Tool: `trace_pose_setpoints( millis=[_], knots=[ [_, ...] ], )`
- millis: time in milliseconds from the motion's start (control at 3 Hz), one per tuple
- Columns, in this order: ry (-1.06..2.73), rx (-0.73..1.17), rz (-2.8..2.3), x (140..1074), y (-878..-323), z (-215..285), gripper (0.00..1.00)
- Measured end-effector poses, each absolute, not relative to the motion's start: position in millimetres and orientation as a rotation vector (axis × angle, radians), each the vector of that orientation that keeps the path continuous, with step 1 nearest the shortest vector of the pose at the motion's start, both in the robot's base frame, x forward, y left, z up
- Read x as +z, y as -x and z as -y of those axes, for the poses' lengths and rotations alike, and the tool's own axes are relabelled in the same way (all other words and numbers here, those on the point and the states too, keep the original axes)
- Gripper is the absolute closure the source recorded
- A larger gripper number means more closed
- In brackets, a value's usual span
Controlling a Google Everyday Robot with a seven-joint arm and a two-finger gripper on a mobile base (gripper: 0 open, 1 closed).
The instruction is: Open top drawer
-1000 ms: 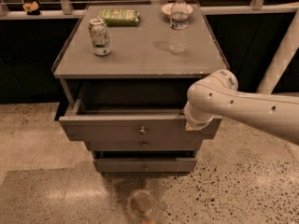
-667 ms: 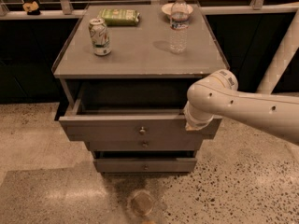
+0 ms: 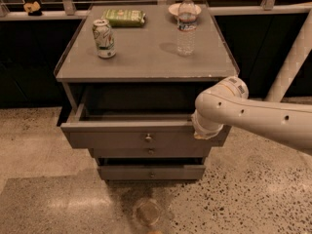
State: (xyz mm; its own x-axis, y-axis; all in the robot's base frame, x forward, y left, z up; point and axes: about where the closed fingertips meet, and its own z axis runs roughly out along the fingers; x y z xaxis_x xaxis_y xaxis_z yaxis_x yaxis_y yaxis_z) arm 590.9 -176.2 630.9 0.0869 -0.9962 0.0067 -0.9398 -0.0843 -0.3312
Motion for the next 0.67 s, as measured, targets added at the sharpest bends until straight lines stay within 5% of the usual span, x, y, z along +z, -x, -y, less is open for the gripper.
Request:
trace_pose_setpoints(
  millis=[667],
  knots=[
    [2.128, -0.339, -1.94, 630.5, -583.3, 179.1, 1.0]
  ],
)
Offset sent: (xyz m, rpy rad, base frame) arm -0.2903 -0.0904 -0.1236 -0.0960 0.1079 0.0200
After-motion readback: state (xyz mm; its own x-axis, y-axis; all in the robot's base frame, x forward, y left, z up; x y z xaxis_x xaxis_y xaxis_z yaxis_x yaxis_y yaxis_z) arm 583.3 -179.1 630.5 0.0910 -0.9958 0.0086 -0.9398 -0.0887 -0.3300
